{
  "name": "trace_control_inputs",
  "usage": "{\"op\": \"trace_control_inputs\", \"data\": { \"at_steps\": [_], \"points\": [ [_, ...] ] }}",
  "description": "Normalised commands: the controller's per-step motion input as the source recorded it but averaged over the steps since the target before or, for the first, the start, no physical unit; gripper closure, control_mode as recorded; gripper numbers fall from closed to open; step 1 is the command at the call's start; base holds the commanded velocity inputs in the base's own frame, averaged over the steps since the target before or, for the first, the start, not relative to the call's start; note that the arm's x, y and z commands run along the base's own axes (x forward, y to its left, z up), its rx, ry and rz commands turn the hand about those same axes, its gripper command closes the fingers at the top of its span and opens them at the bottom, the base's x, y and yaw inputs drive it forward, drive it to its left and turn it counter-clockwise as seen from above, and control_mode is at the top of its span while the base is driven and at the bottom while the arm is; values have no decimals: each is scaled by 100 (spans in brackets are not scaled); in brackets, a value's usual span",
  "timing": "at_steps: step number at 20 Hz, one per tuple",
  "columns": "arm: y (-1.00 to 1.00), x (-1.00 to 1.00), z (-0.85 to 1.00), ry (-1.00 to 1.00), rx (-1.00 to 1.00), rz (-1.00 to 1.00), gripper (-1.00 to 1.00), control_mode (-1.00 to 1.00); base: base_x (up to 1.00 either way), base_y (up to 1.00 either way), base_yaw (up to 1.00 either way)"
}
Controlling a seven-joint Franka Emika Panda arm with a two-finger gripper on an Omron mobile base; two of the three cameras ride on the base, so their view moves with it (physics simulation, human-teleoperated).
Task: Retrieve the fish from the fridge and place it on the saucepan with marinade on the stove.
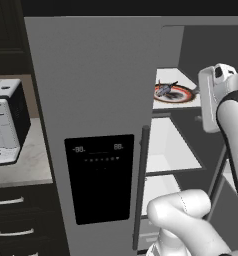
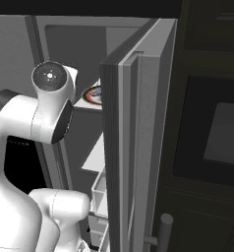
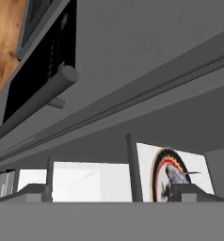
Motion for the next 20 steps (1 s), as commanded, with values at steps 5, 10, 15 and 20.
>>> {"op": "trace_control_inputs", "data": {
  "at_steps": [5, 10, 15, 20],
  "points": [
    [-3, 23, 0, 0, -9, 3, -100, -100, 0, 0, 0],
    [-9, 29, -3, 0, -5, 2, -100, -100, 0, 0, 0],
    [-4, 33, -11, 0, -5, 3, -100, -100, 0, 0, 0],
    [0, 25, -19, 0, -5, 5, -100, -100, 0, 0, 0]
  ]
}}
